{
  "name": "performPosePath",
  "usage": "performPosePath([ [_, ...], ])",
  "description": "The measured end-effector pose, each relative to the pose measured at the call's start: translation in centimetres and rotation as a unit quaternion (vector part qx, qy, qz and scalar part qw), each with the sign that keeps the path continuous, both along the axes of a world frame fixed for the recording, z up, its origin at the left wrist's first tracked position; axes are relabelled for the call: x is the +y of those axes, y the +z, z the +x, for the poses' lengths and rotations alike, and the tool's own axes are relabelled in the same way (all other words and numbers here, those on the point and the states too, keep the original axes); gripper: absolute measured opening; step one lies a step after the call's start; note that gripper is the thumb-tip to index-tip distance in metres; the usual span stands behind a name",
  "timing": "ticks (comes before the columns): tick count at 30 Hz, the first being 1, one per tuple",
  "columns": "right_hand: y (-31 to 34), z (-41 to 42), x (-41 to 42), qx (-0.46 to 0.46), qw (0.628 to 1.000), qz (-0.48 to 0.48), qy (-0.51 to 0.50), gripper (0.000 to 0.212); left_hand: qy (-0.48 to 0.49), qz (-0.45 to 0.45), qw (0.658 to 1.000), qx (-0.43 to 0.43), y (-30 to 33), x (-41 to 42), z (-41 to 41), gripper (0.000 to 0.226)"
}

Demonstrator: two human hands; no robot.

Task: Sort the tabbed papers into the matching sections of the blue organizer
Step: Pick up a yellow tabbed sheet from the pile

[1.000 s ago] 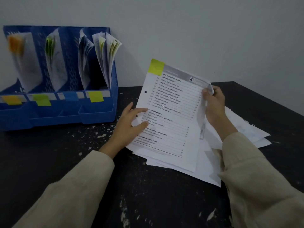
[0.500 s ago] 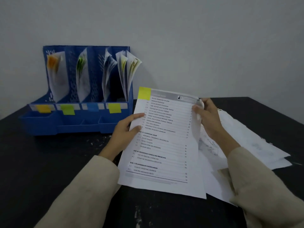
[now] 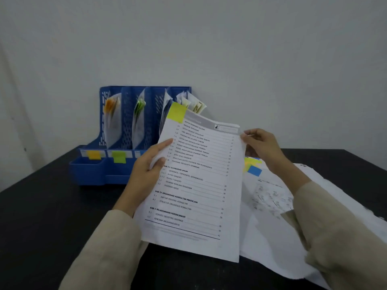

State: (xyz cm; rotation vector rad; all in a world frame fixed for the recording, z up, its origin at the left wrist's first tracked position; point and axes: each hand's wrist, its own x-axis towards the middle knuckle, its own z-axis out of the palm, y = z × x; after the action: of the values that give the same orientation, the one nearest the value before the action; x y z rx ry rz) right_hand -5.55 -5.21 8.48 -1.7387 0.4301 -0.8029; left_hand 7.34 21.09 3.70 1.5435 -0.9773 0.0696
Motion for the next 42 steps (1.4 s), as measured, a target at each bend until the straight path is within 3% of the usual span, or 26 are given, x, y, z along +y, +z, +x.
performPosePath([
  [5,1.9,1.9,1.6,-0.056,0.996,0.046,0.046,0.012,0.033,0.0,0.999,-0.038,1.6,3.2,1.1,0.049],
  [10,3.5,4.8,3.4,-0.091,0.995,-0.02,0.017,0.022,0.103,-0.015,0.987,-0.122,3.9,6.9,1.4,0.044],
  [14,4.1,7.0,5.6,-0.06,0.994,-0.062,0.066,0.017,0.188,-0.023,0.964,-0.188,5.0,9.7,2.0,0.047],
  [18,3.4,8.9,8.3,0.033,0.984,-0.118,0.125,0.014,0.238,-0.02,0.941,-0.242,5.4,11.1,2.6,0.047],
  [24,2.3,11.4,10.9,0.144,0.961,-0.113,0.208,0.055,0.287,-0.01,0.911,-0.297,6.3,9.3,2.9,0.047],
  [28,2.0,11.9,10.7,0.134,0.967,-0.057,0.21,0.077,0.311,-0.02,0.891,-0.329,8.5,6.7,1.7,0.045],
  [31,1.7,11.7,9.8,0.126,0.969,-0.036,0.208,0.082,0.312,-0.026,0.892,-0.326,10.4,4.7,0.5,0.063],
  [33,1.5,11.7,9.1,0.128,0.967,-0.042,0.214,0.083,0.314,-0.023,0.886,-0.341,11.6,3.4,0.2,0.064],
  [36,1.1,11.4,8.0,0.123,0.963,-0.037,0.238,0.083,0.334,0.003,0.852,-0.404,13.1,1.5,1.3,0.044],
  [42,1.5,10.2,7.5,0.106,0.962,0.002,0.251,0.064,0.364,0.029,0.794,-0.485,16.2,-1.6,2.4,0.056],
])
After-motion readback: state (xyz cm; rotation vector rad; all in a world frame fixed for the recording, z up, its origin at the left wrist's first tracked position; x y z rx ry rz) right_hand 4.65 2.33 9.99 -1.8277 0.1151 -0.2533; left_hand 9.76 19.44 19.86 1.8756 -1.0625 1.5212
